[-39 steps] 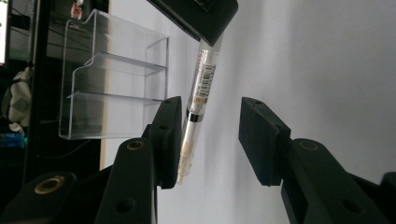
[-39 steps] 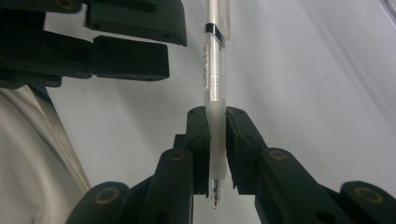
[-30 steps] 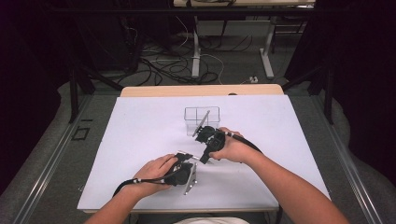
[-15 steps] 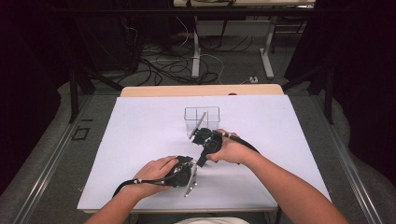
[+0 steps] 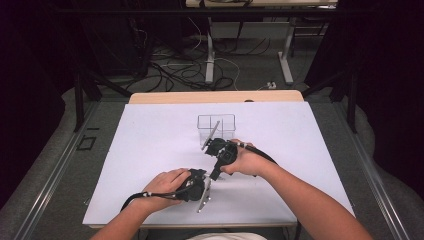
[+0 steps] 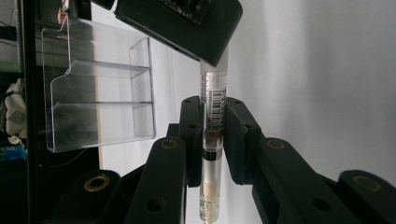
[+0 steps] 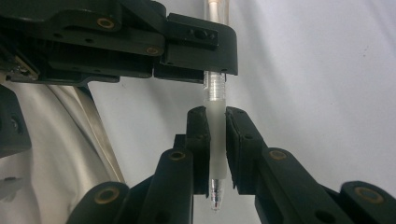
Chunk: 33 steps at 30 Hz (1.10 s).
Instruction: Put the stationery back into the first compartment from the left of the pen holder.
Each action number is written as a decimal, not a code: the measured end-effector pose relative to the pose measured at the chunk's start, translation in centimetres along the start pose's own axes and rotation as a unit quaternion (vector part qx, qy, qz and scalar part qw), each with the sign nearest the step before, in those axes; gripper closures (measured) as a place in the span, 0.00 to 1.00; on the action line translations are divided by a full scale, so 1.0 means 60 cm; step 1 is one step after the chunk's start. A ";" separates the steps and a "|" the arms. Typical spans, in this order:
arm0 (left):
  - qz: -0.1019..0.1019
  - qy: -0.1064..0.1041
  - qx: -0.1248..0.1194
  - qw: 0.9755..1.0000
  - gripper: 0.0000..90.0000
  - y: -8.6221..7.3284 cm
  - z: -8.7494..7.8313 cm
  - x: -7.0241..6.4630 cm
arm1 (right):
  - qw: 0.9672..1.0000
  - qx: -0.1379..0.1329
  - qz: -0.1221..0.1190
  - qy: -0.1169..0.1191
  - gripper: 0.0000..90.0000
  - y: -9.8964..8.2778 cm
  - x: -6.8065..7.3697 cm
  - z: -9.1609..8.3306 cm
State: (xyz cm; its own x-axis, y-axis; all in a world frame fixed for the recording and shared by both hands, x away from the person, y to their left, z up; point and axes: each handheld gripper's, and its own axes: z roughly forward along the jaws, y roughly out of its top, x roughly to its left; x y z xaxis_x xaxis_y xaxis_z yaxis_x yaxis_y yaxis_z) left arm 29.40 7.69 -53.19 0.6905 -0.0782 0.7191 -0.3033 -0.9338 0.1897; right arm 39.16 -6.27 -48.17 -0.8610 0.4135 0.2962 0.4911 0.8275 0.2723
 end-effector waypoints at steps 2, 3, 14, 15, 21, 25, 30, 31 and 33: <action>-0.003 -0.002 0.002 1.000 0.88 0.000 -0.001 0.001 | 1.000 -0.001 0.000 0.000 0.89 0.000 0.000 0.000; -0.005 -0.002 0.001 1.000 0.88 0.000 -0.001 0.001 | 1.000 -0.001 0.000 0.001 0.89 0.000 0.000 0.000; -0.021 -0.004 0.006 1.000 0.88 0.000 -0.002 0.004 | 1.000 -0.010 -0.005 0.000 0.89 0.000 0.000 -0.002; -0.022 -0.003 0.007 1.000 0.88 0.000 -0.003 0.004 | 1.000 -0.009 -0.006 -0.004 0.89 0.001 0.001 -0.003; -0.026 -0.004 0.007 1.000 0.88 0.000 -0.002 0.004 | 1.000 -0.016 -0.008 -0.002 0.89 -0.001 0.001 -0.002; -0.019 0.000 0.007 1.000 0.88 0.000 -0.002 0.007 | 1.000 -0.019 -0.005 -0.002 0.89 -0.001 0.001 -0.003; -0.031 -0.010 0.011 0.999 0.88 -0.001 -0.002 0.005 | 1.000 -0.023 -0.017 -0.011 0.85 -0.003 0.001 -0.001; -0.022 -0.007 0.009 1.000 0.88 -0.001 -0.001 0.006 | 0.999 -0.024 -0.018 -0.010 0.83 -0.004 0.000 -0.001; -0.023 -0.006 0.009 1.000 0.88 -0.002 0.000 0.006 | 0.999 -0.025 -0.017 -0.010 0.81 -0.006 -0.001 0.000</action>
State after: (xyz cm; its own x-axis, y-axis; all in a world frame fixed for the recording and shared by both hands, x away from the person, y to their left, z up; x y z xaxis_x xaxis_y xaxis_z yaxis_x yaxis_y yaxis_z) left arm 29.67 7.79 -52.95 0.7112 -0.0388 0.7019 -0.2586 -0.9429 0.2099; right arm 39.05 -6.59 -48.30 -0.8797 0.3936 0.2669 0.4669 0.8213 0.3277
